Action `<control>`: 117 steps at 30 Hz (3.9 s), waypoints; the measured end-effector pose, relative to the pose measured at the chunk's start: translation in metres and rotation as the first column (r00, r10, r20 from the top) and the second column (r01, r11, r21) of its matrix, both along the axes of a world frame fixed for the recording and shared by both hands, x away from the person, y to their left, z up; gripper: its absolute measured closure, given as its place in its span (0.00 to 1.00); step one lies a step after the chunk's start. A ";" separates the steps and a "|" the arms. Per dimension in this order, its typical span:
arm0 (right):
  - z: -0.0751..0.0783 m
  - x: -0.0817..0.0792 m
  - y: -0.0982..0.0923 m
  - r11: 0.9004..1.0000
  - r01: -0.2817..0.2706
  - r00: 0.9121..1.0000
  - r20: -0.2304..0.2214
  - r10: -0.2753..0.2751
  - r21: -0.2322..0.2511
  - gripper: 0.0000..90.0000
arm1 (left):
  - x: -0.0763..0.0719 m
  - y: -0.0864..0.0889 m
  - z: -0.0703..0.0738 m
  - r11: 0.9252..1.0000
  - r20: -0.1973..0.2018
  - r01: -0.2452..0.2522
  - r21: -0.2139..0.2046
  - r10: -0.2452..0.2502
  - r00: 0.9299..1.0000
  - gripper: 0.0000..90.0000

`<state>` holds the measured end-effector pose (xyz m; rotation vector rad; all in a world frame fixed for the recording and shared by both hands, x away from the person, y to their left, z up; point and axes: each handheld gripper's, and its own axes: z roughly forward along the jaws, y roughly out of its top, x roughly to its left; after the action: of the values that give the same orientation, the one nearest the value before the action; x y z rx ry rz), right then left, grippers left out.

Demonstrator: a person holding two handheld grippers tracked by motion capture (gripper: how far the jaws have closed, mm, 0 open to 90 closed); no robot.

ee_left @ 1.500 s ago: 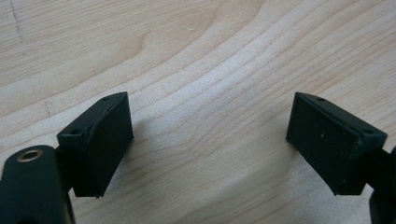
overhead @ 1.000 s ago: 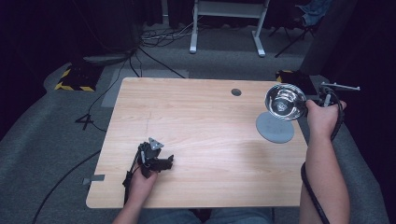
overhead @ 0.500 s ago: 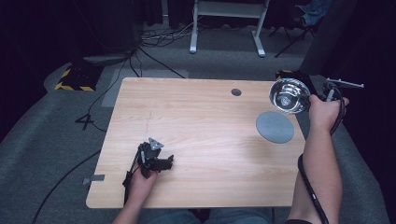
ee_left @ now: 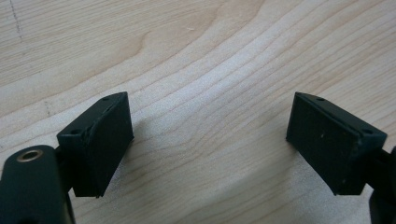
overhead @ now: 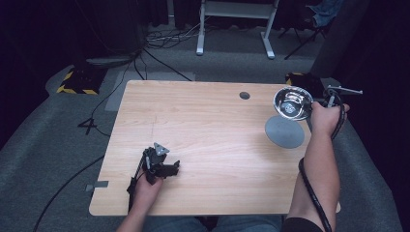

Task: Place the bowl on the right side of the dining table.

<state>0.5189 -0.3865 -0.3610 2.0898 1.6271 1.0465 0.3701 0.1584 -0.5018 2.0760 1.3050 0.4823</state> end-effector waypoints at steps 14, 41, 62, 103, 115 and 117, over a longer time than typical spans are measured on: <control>-0.044 -0.002 -0.010 0.997 0.063 0.997 -0.051 -0.061 0.036 0.96 | 0.000 0.000 0.000 1.000 0.000 0.000 0.000 0.000 1.000 0.16; -0.091 0.007 -0.005 0.992 0.123 0.976 -0.183 -0.120 0.004 0.96 | 0.000 0.000 0.000 1.000 0.000 0.000 0.000 0.000 1.000 0.16; -0.099 0.001 -0.012 0.989 0.143 0.968 -0.210 -0.135 0.025 0.96 | 0.000 0.000 0.000 1.000 0.000 0.000 0.001 0.000 1.000 0.16; -0.013 -0.015 0.002 0.989 -0.032 0.997 0.067 0.042 -0.148 0.57 | 0.000 0.000 0.000 1.000 0.000 0.001 0.001 -0.001 1.000 0.16; 0.024 -0.034 0.022 0.976 -0.124 0.980 0.135 0.150 -0.179 0.57 | 0.000 0.000 0.000 1.000 0.000 0.000 0.000 0.000 1.000 0.16; 0.029 -0.038 0.027 0.973 -0.143 0.975 0.144 0.169 -0.179 0.57 | 0.000 0.000 0.000 1.000 0.002 0.001 0.001 -0.001 1.000 0.16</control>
<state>0.4809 -0.3592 -0.3322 1.7488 1.7563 1.0537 0.3703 0.1583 -0.5019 2.0761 1.3031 0.4849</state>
